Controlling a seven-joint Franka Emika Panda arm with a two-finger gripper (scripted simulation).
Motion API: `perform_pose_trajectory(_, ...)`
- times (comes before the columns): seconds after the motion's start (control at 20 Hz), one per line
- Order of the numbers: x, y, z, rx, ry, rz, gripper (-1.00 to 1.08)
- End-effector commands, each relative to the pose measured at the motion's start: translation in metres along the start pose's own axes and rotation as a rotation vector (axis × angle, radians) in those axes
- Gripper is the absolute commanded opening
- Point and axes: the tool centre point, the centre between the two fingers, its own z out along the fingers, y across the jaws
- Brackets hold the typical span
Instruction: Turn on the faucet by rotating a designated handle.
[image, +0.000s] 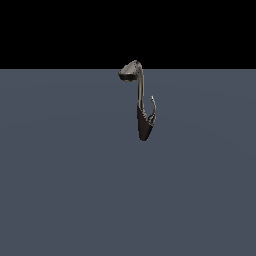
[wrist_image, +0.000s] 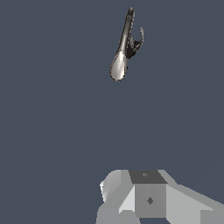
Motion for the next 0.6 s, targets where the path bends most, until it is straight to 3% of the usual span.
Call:
perform_pose_trajectory(0.0, 0.000, 0.000, 0.000, 0.000, 0.000, 0.000, -1.00)
perform_pose_trajectory(0.55, 0.007, 0.016, -0.006, -0.005, 0.027, 0.003, -1.00)
